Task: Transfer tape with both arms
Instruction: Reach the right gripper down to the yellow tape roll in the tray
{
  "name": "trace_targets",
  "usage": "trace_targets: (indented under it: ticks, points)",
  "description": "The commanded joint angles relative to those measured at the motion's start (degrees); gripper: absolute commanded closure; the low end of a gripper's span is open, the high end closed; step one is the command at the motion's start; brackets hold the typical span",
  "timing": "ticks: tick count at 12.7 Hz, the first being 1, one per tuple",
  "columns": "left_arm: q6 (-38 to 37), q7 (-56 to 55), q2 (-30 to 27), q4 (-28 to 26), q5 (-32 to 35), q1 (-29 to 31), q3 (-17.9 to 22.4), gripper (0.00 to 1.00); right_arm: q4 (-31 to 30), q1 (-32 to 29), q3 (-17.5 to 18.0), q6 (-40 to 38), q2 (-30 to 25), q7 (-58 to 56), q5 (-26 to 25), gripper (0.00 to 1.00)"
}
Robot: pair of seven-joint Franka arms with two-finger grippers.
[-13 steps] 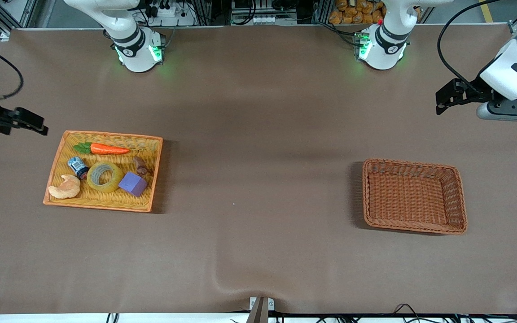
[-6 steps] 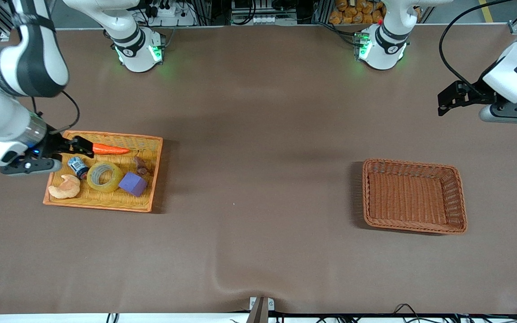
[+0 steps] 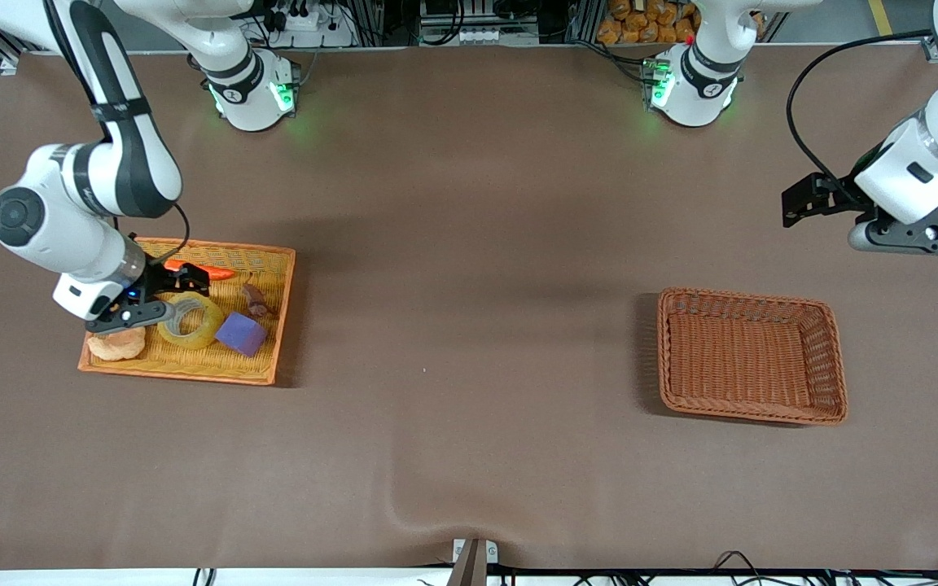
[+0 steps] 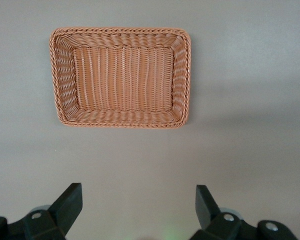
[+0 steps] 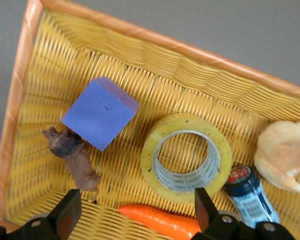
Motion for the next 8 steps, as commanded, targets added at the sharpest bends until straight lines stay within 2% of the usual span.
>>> trace_targets:
  ticks: [1, 3, 7, 8]
  points:
    - [-0.56, 0.38, 0.94, 1.63, -1.24, 0.04, -0.01, 0.0, -3.06, -1.01, 0.15, 4.88, 1.05, -6.2, 0.73, 0.0]
    - [-0.56, 0.47, 3.04, 1.63, -0.98, -0.4, -0.09, 0.0, -4.66, -2.06, 0.15, 9.91, 4.46, -6.65, 0.73, 0.0]
    - [-0.56, 0.38, 3.14, 1.63, -1.15, -0.31, -0.01, 0.0, -4.66, -3.12, 0.24, 13.44, 8.96, -8.59, 0.73, 0.0]
    - [-0.56, 0.38, 3.14, 1.63, -1.06, -0.22, -0.01, 0.0, -4.66, -3.04, 0.24, 13.61, 9.23, -8.41, 0.73, 0.13]
